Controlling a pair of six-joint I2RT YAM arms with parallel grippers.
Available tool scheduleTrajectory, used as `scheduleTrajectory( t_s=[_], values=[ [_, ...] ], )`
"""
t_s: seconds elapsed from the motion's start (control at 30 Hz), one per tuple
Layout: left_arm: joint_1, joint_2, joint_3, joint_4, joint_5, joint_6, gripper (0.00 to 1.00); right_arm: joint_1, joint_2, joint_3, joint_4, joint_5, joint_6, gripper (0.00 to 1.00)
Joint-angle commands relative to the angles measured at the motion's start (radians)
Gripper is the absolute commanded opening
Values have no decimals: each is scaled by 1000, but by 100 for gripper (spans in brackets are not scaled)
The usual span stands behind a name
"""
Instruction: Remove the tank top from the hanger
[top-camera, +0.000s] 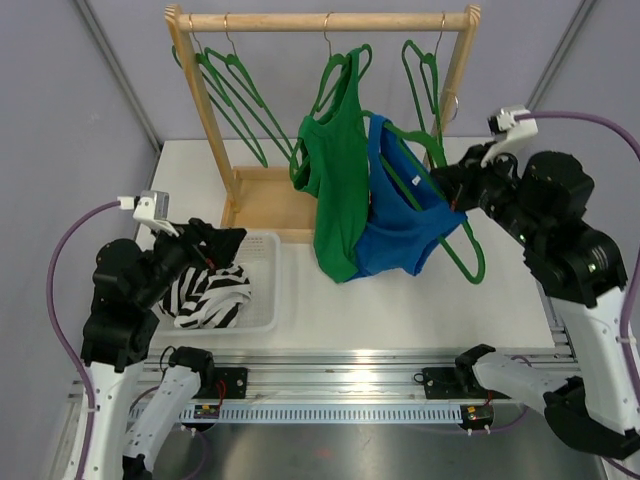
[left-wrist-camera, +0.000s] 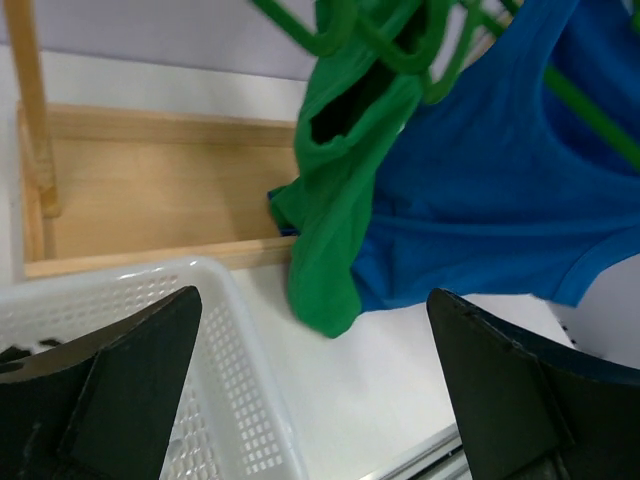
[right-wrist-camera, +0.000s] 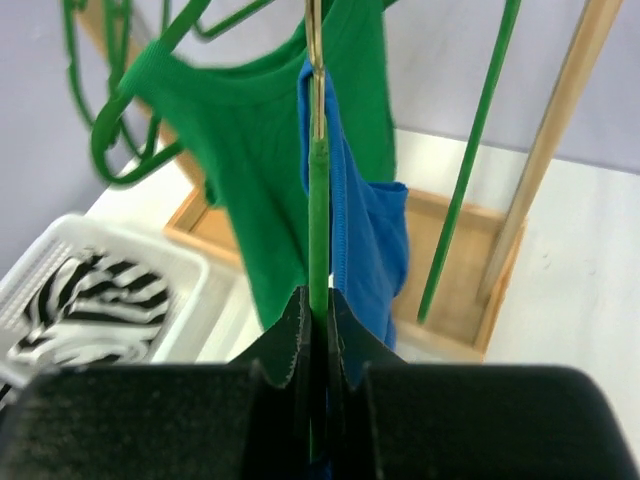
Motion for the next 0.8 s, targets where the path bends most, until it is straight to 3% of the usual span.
scheduleTrajectory(
  t_s=[0.0,0.13,0.2,0.27,0.4,0.47,0.57,0.77],
  values=[
    [-77,58,87,118,30,-25,99,8,-148,-156,55,-121,55,0],
    [-343,146,151,125,-128,24,99,8,-333,-293,11,-268,74,0],
    [-526,206,191,128,-289,47,99,8,-419,-360,-6,-279,98,0],
    [-642,247,215,141,-450,73,99,8,-472,-400,-21,-282,131,0],
    [-936,411,258,222,-680,134,99,8,-580,-475,-58,-312,171,0],
    [-999,477,281,261,-754,170,99,8,-593,-474,-109,-331,186,0],
    [-1046,572,301,333,-715,176,99,10,-624,-480,-153,-359,218,0],
    [-1050,706,329,386,-687,171,83,8,-686,-489,-228,-345,234,0]
  ],
)
